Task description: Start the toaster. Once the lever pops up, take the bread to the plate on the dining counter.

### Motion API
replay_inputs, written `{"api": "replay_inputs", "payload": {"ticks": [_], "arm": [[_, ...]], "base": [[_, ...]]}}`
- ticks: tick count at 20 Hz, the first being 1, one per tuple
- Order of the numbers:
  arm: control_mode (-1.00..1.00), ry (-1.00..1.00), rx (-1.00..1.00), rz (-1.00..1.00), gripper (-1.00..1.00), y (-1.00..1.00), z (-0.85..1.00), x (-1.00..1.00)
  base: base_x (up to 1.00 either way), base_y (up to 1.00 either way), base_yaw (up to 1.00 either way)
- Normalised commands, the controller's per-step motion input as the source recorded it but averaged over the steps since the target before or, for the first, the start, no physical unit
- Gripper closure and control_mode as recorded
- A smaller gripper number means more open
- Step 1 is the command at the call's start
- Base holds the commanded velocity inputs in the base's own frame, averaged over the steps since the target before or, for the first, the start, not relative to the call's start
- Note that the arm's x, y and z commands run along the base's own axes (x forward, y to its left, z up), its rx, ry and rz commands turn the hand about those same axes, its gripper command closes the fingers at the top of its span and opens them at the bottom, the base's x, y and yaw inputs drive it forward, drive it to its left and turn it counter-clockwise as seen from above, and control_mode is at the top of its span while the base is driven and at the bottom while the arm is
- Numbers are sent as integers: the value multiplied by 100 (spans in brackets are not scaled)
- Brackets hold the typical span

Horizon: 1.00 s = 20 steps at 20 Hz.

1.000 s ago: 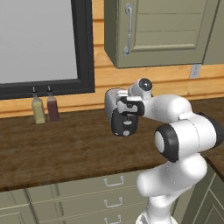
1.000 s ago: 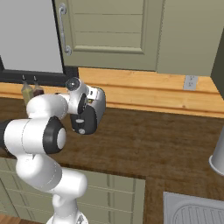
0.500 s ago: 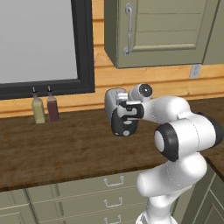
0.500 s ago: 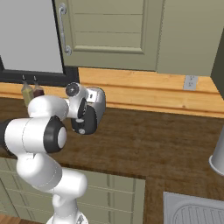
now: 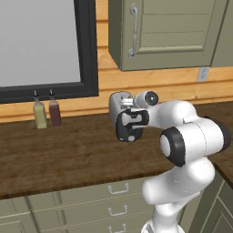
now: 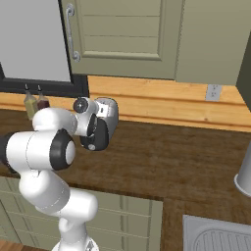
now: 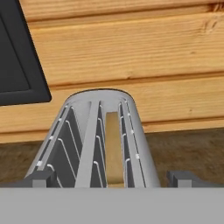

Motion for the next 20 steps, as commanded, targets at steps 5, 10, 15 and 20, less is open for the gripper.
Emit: {"api": "replay_inputs", "payload": {"ticks": [5, 10, 15, 20], "arm": [[-100, -4, 0, 0, -100, 0, -4, 0], [-100, -2, 0, 0, -100, 0, -1, 0], [-100, 0, 0, 0, -100, 0, -5, 9], [-100, 0, 0, 0, -100, 0, -2, 9]], "base": [[0, 0, 0], [0, 0, 0], [0, 0, 0], [0, 0, 0]]}}
